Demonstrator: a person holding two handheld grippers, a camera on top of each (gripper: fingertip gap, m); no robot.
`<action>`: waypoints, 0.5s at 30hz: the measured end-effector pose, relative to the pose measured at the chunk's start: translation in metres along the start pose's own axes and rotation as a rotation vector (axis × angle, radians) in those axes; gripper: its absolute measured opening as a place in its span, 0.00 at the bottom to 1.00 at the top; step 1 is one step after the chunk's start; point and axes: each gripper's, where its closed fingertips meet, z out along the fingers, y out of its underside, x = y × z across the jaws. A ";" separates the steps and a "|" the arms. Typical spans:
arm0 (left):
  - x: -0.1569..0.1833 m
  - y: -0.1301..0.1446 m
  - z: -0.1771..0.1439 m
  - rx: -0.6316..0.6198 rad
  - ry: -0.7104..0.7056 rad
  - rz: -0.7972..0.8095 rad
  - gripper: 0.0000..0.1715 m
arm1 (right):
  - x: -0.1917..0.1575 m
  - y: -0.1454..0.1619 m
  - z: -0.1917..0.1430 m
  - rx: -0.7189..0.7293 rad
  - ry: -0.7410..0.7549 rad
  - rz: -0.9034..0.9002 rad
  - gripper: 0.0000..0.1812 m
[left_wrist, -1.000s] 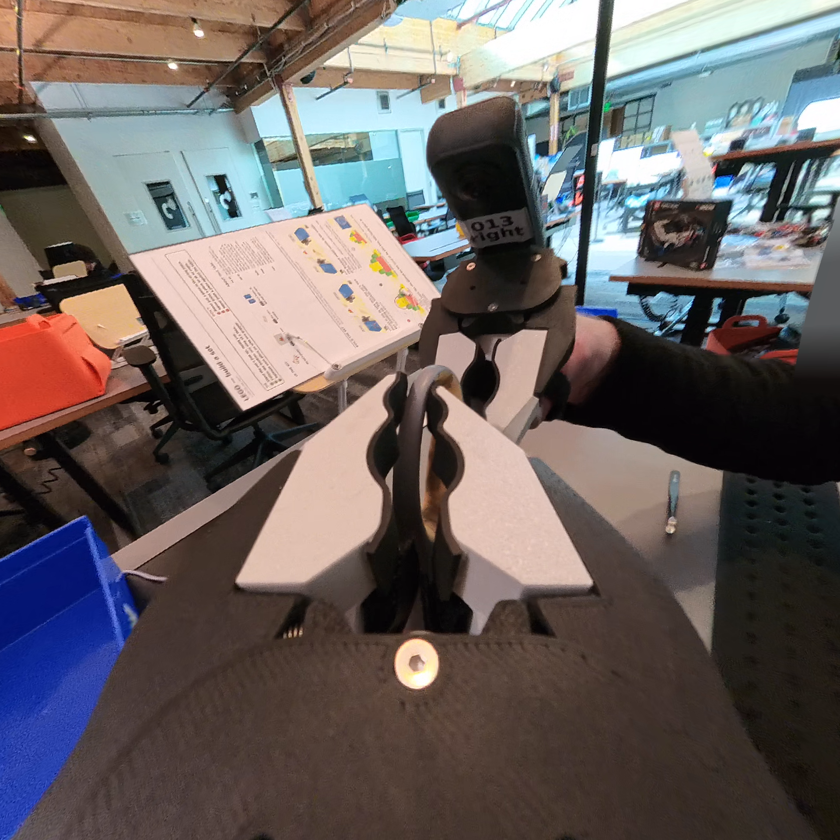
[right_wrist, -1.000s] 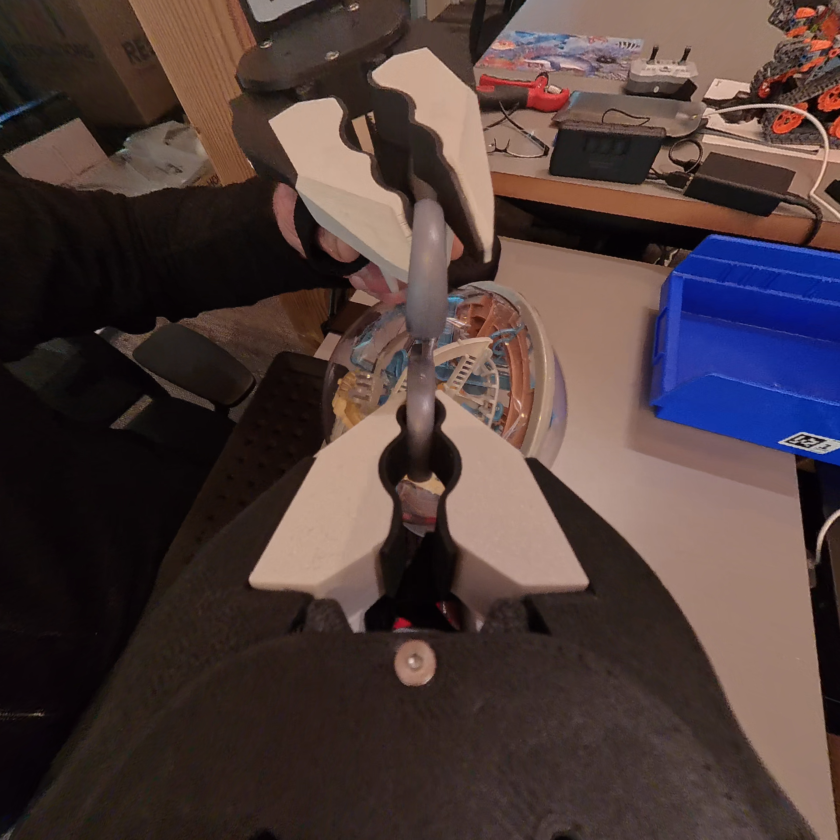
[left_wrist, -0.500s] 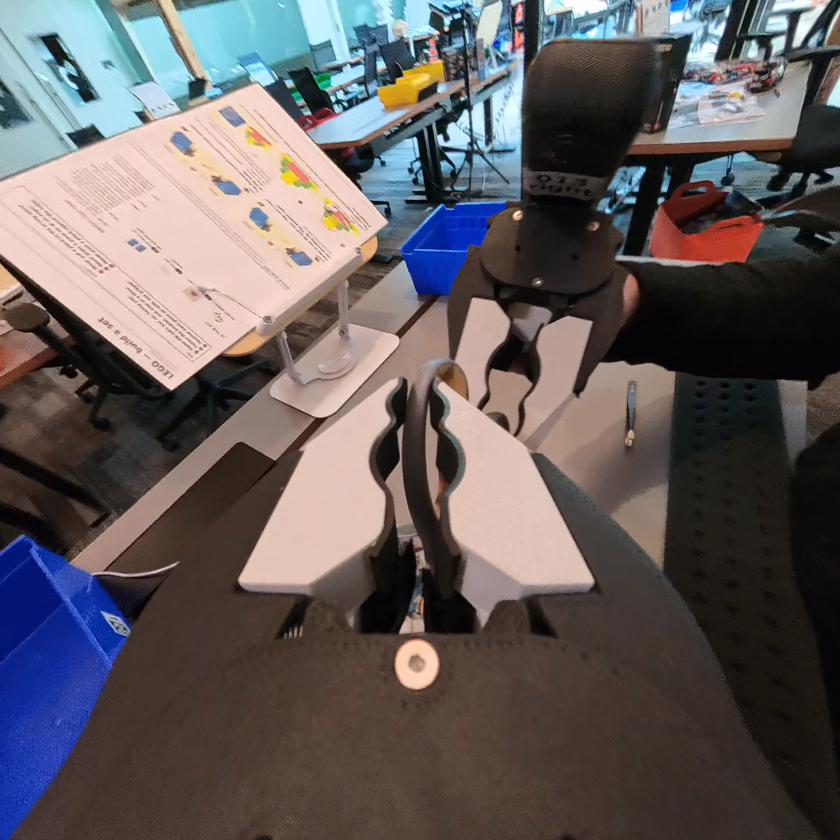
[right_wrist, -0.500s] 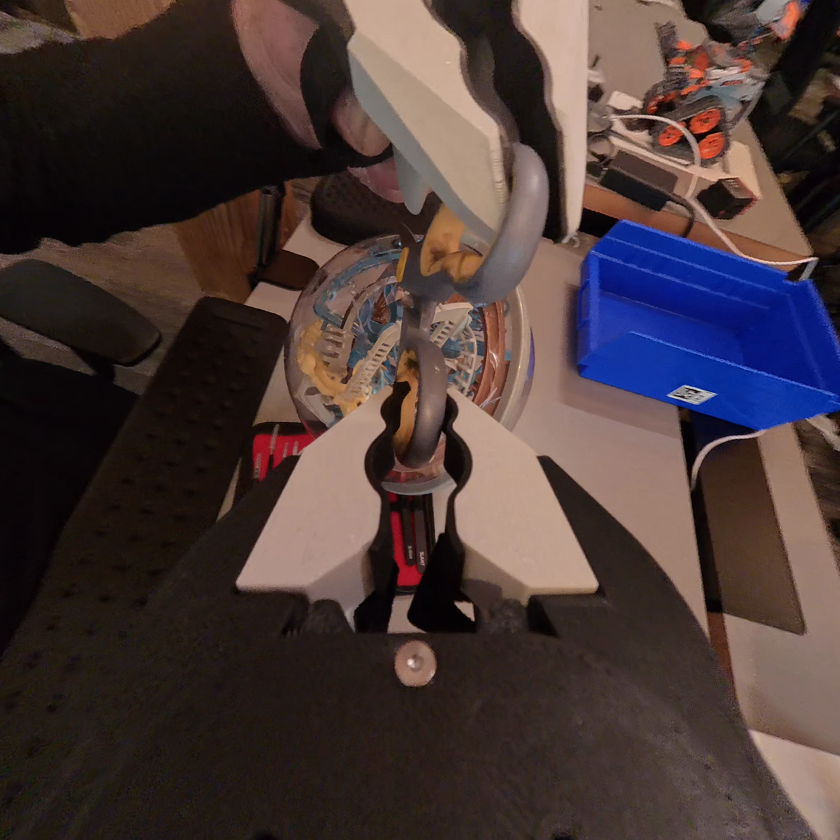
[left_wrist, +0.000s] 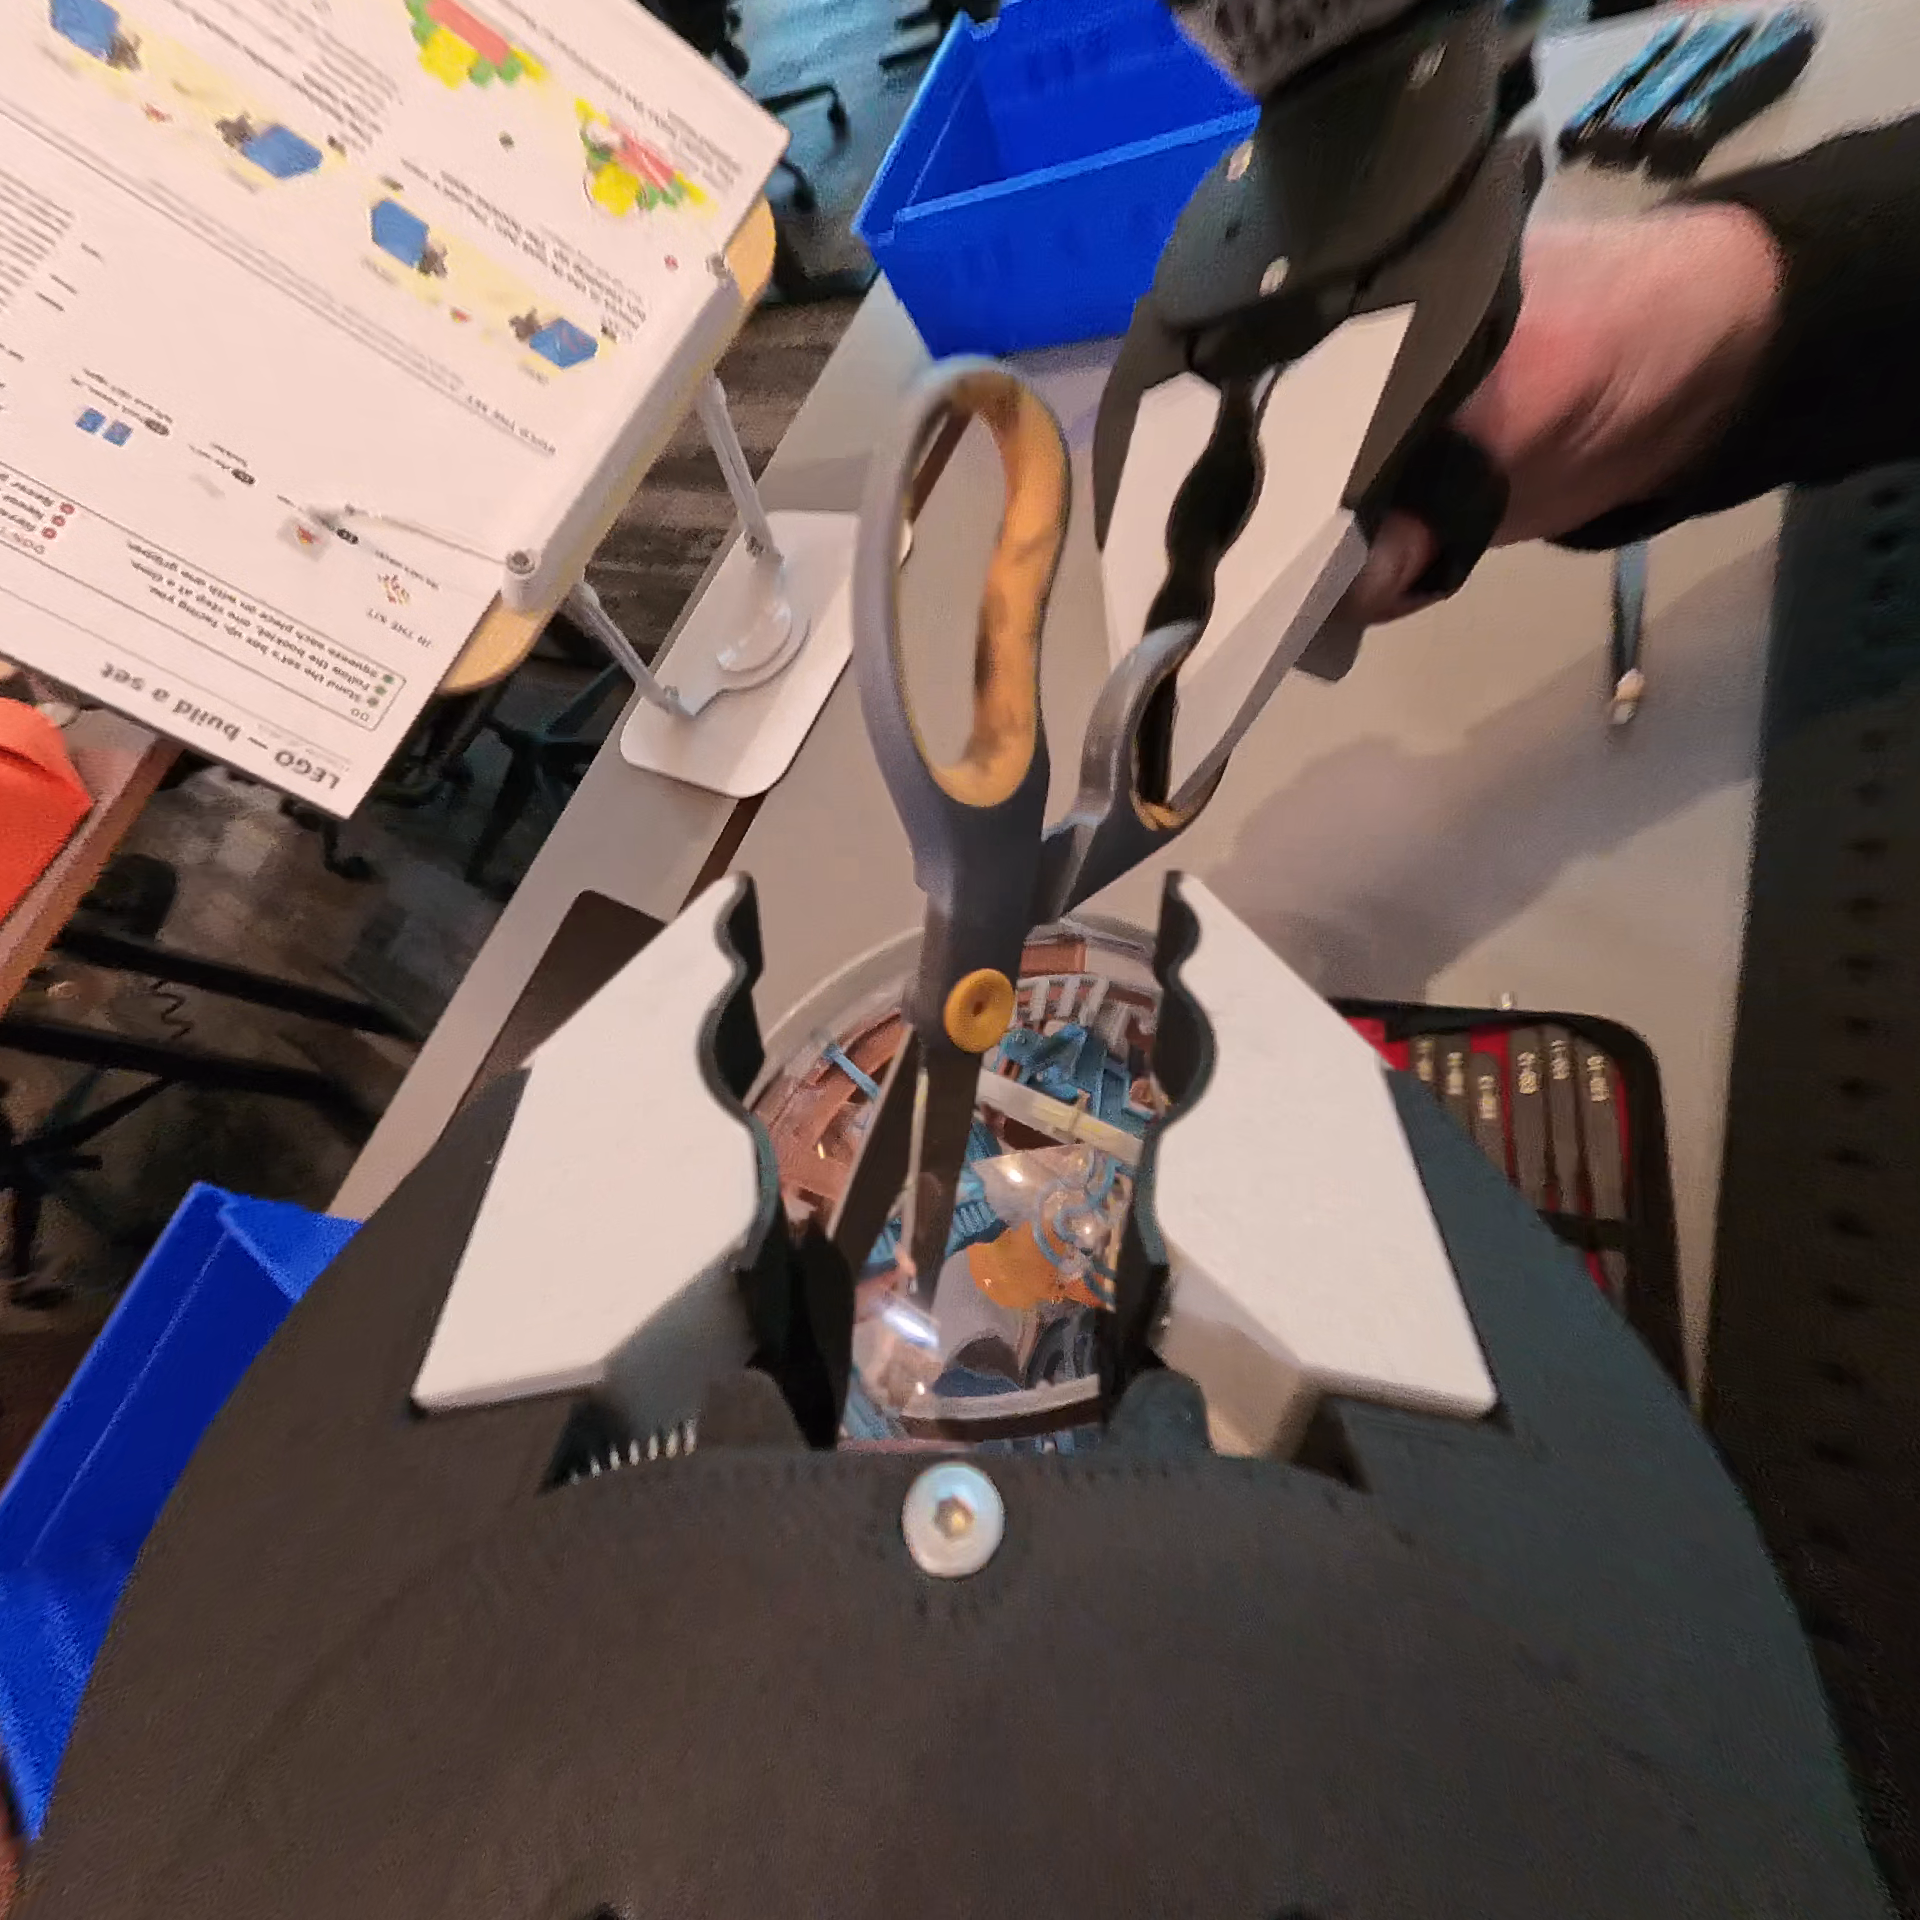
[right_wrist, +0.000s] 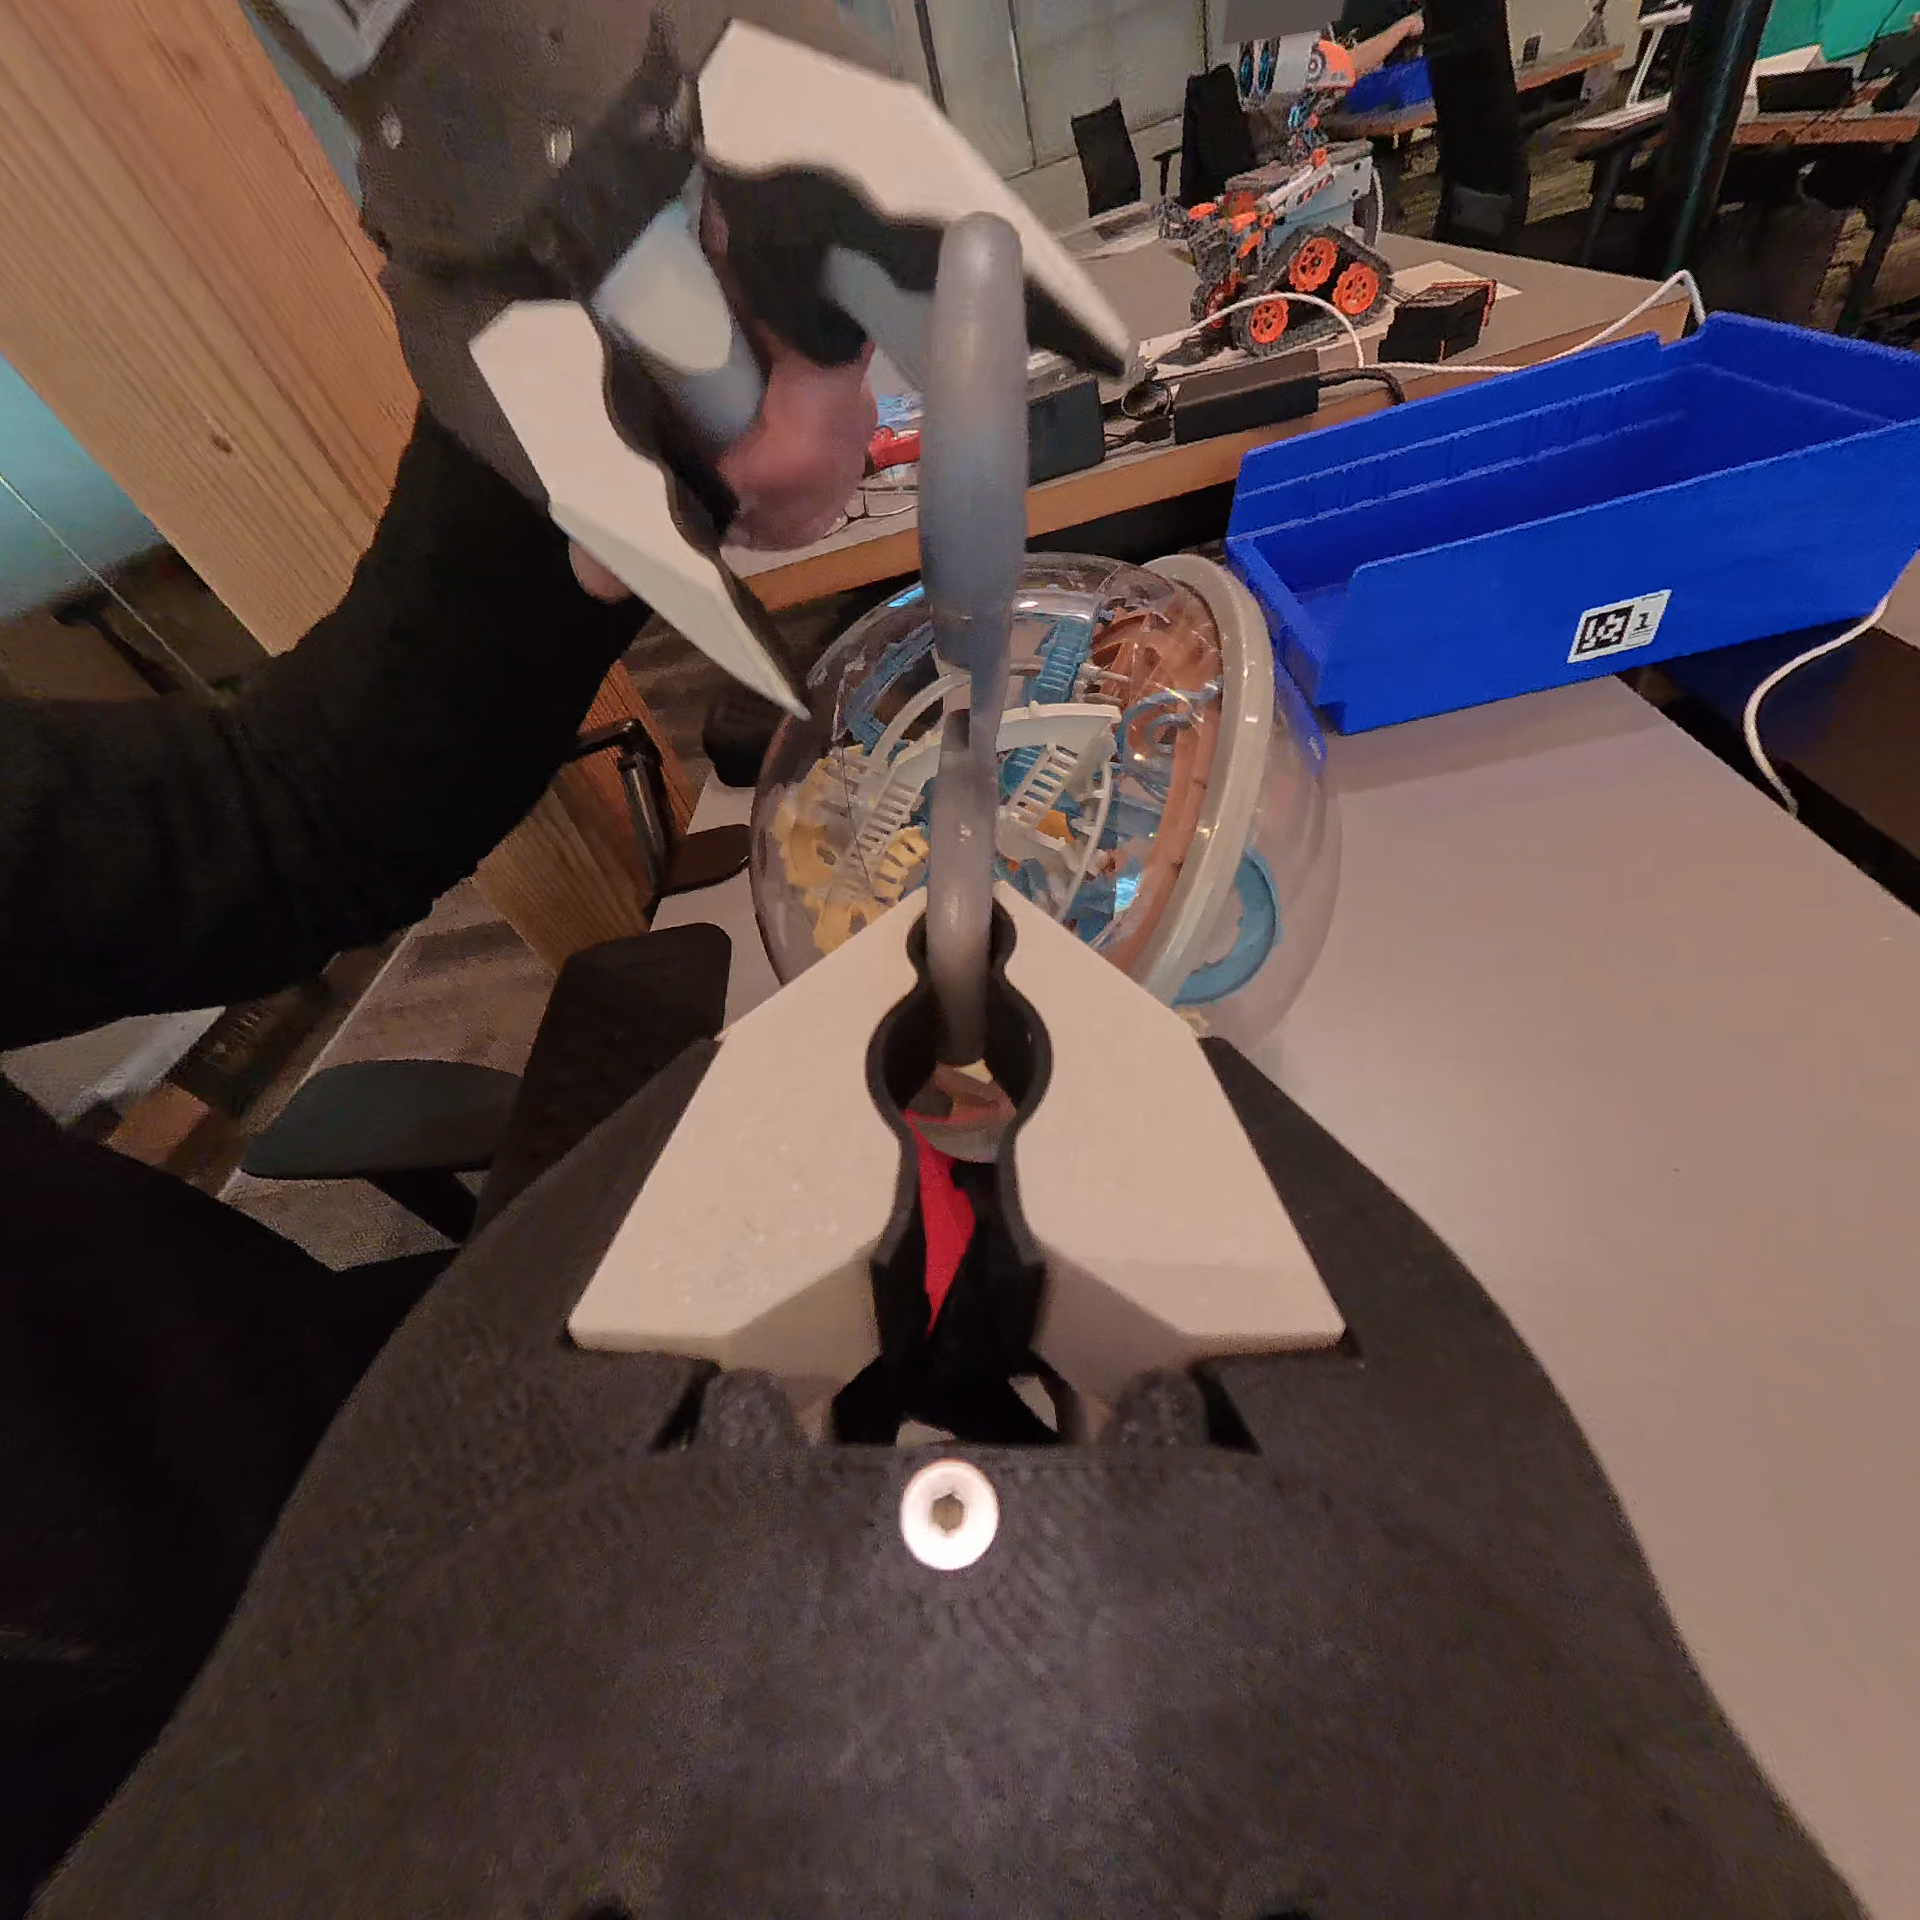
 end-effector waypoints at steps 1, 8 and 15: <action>0.004 0.007 0.007 -0.037 -0.016 0.027 0.39 | -0.001 0.001 0.001 0.007 -0.001 0.004 0.00; 0.015 0.012 0.030 -0.158 0.086 0.068 0.14 | 0.014 0.003 -0.015 -0.003 0.217 -0.127 0.09; 0.018 0.026 0.043 -0.239 0.293 -0.017 0.10 | -0.006 -0.022 -0.052 -0.246 0.579 -0.864 0.19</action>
